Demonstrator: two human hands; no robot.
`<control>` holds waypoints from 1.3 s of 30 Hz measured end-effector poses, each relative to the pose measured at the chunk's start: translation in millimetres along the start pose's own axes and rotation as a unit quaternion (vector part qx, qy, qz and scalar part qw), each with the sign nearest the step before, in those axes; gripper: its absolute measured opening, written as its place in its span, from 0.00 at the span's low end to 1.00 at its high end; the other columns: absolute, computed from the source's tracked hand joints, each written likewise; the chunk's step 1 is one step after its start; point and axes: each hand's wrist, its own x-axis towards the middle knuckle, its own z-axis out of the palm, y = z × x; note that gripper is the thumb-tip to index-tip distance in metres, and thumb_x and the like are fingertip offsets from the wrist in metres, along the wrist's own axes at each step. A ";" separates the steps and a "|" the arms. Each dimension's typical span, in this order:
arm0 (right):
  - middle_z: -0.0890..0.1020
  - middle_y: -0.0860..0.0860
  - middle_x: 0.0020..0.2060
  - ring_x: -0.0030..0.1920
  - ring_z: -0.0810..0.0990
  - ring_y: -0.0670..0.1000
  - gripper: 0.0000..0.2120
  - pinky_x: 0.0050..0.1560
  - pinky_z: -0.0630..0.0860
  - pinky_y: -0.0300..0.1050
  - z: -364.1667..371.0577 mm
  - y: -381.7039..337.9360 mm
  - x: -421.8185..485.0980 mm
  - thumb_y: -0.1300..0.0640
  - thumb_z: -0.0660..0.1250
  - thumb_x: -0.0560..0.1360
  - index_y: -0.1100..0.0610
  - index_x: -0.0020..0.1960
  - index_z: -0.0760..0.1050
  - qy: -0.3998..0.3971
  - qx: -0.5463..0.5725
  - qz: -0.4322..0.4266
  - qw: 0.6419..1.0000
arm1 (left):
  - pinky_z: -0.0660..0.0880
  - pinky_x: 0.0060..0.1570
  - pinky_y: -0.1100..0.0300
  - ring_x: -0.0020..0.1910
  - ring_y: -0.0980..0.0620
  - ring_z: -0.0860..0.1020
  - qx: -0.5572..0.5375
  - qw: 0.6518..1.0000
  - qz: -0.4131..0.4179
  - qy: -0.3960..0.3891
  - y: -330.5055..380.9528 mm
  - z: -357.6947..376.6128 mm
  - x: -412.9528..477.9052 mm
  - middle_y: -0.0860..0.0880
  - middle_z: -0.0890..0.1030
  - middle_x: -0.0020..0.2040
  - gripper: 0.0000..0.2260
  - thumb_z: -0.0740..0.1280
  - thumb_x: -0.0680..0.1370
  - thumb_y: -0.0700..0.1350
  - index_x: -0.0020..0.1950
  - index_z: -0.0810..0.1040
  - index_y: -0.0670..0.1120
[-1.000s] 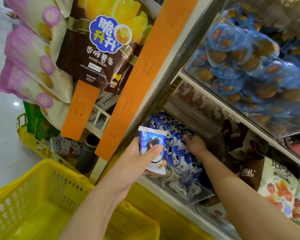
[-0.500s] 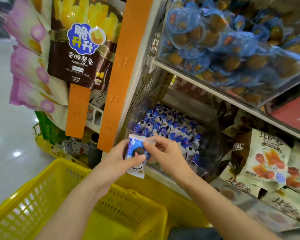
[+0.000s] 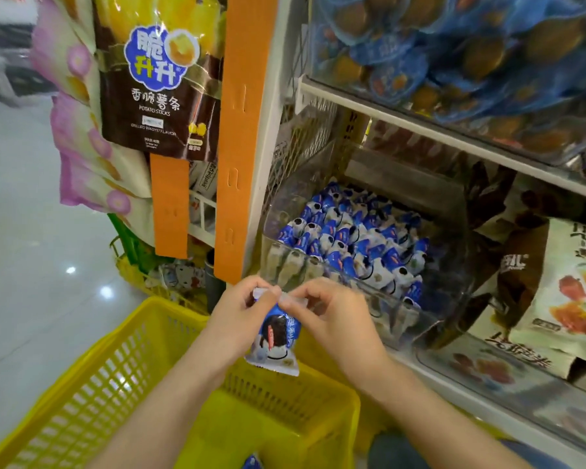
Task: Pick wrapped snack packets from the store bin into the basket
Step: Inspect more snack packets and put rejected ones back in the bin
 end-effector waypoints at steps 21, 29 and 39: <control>0.78 0.41 0.46 0.47 0.79 0.41 0.17 0.52 0.76 0.35 -16.7 -1.3 -3.8 0.60 0.71 0.71 0.48 0.53 0.66 -0.090 0.133 0.098 0.982 | 0.77 0.40 0.68 0.41 0.60 0.82 -0.075 0.989 0.073 0.103 3.7 -8.6 3.7 0.55 0.85 0.41 0.06 0.73 0.70 0.44 0.44 0.82 0.52; 0.81 0.49 0.45 0.48 0.81 0.48 0.06 0.53 0.77 0.47 -13.4 -6.5 -5.7 0.58 0.68 0.74 0.54 0.50 0.74 -0.084 0.174 0.108 0.975 | 0.74 0.32 0.71 0.34 0.63 0.80 -0.019 0.998 0.040 0.046 -2.5 5.1 -7.1 0.56 0.84 0.36 0.10 0.69 0.73 0.45 0.38 0.82 0.61; 0.81 0.49 0.37 0.42 0.81 0.51 0.06 0.46 0.78 0.54 -9.5 -6.2 -2.9 0.55 0.67 0.74 0.48 0.39 0.74 -0.044 0.168 0.072 0.982 | 0.79 0.36 0.63 0.38 0.54 0.83 -0.055 0.998 0.000 0.039 -0.2 3.0 -8.9 0.48 0.85 0.38 0.08 0.67 0.75 0.46 0.38 0.83 0.53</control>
